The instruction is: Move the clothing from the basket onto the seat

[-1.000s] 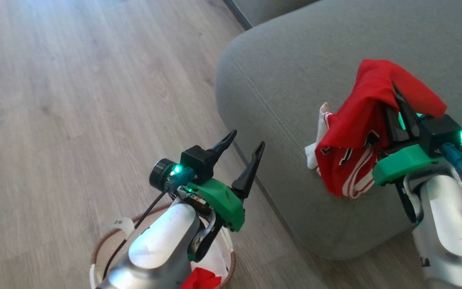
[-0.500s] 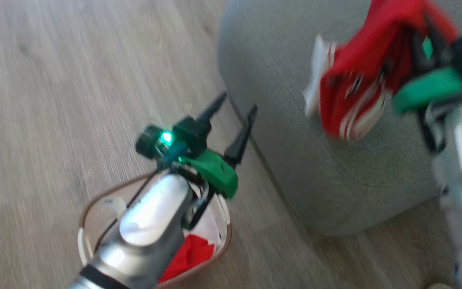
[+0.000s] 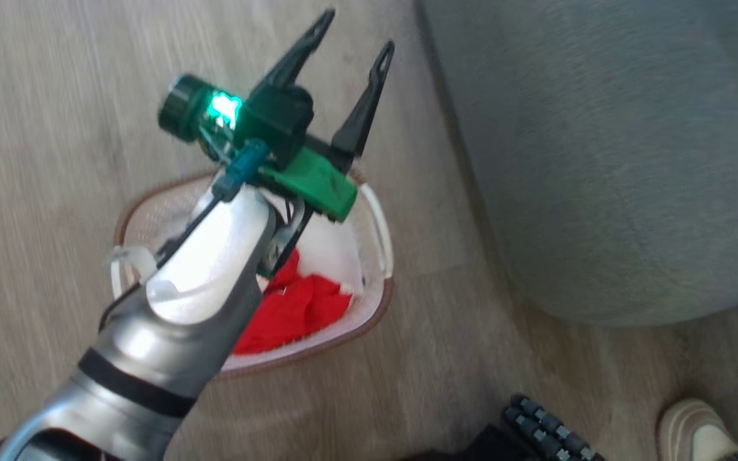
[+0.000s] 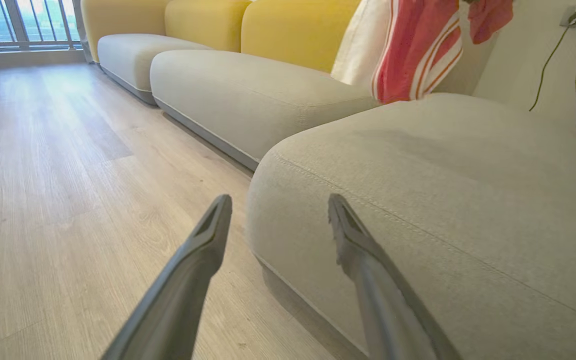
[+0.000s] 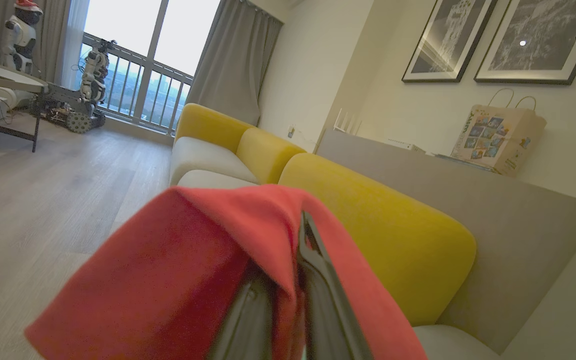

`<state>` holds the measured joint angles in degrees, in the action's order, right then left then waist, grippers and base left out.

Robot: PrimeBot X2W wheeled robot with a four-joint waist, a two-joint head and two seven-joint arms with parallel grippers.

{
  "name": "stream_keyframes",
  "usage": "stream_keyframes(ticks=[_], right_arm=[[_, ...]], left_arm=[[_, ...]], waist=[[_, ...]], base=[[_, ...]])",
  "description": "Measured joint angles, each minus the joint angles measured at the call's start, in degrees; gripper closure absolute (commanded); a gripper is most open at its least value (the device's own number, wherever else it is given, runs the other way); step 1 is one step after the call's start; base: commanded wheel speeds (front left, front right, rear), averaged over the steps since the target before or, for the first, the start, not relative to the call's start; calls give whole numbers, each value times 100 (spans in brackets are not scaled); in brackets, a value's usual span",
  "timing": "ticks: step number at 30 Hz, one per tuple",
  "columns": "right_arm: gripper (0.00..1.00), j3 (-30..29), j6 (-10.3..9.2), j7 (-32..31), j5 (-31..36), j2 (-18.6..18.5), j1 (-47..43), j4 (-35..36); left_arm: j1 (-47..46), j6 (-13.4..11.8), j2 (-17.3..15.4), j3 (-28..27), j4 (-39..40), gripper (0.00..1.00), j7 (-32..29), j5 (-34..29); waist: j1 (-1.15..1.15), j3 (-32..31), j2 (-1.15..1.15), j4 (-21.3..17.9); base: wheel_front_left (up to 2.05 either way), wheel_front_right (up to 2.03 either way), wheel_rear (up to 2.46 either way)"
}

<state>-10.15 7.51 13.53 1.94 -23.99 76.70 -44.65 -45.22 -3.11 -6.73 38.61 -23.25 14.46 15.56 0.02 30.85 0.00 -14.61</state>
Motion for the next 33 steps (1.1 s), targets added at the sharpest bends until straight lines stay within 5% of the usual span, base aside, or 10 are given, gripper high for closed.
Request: stream_keyframes(ticks=[11,18,19,20,21,22,33], right_arm=[[100,-1407,0,90,892,259,110,-1121],[100,-1696,0,93,1226,686,-408,-1405],[83,-1712,0,93,1226,697,-408,-1395],[55,-1726,0,93,1226,708,-412,-1368],[14,-1728,0,93,1226,732,-424,-1332],[0,-1713,0,93,1224,762,-451,-1289],[0,-538,0,94,514,875,-1412,-527]], left_arm=[[-313,-53,-34,144,310,0,-1,-220],[-312,-51,-38,198,308,0,-34,-219],[-312,-51,-38,200,308,0,-34,-219],[-312,-52,-41,201,308,0,-34,-220],[-312,-53,-44,202,305,0,-34,-219],[-312,-53,-46,204,302,0,-34,-210],[-224,-94,-70,121,189,0,-25,54]], waist=[[-1,1132,0,602],[-2,1253,0,698],[-2,1240,0,685],[-2,1227,0,670],[-2,1212,0,653],[-2,1193,0,637],[-2,672,0,514]], base=[[0,0,0],[0,0,0],[0,0,0],[0,0,0],[0,0,0],[0,0,0],[0,0,0]])
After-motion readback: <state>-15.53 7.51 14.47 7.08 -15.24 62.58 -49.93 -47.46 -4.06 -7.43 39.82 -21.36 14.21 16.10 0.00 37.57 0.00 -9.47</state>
